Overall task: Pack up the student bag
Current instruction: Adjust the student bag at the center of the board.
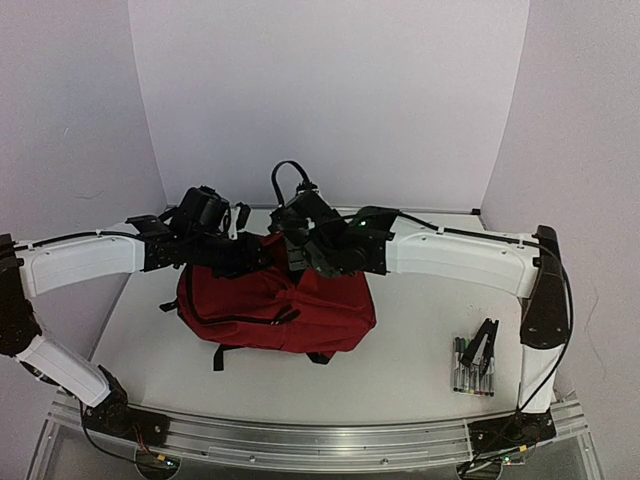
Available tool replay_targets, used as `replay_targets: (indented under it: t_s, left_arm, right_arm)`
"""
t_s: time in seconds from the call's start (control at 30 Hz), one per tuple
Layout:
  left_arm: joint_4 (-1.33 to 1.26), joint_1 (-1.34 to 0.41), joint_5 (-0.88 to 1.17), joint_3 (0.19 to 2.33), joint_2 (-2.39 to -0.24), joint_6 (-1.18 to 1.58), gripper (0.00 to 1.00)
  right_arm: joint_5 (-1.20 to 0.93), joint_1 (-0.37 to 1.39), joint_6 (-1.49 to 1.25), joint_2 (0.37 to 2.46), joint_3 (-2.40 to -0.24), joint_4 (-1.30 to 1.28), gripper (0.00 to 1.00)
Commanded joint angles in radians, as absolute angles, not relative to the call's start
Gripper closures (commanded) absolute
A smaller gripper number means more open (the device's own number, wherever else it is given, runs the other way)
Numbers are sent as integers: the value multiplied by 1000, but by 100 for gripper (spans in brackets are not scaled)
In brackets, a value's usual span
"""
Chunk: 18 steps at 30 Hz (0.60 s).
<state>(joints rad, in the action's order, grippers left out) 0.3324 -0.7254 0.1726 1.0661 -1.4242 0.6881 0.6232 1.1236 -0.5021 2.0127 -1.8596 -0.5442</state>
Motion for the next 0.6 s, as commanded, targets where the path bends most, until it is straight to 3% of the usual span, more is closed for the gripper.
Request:
replay_targets:
  t_s: [0.0,0.57]
  left_arm:
    - [210,-725,285,1109,-1380,685,62]
    - [-69,-724,393,1009,-1453,697,68]
  right_arm:
    - [668,1114,-510,1883,-1817,-473,100]
    - [650,1110,-547,1874,-1767,-443,100]
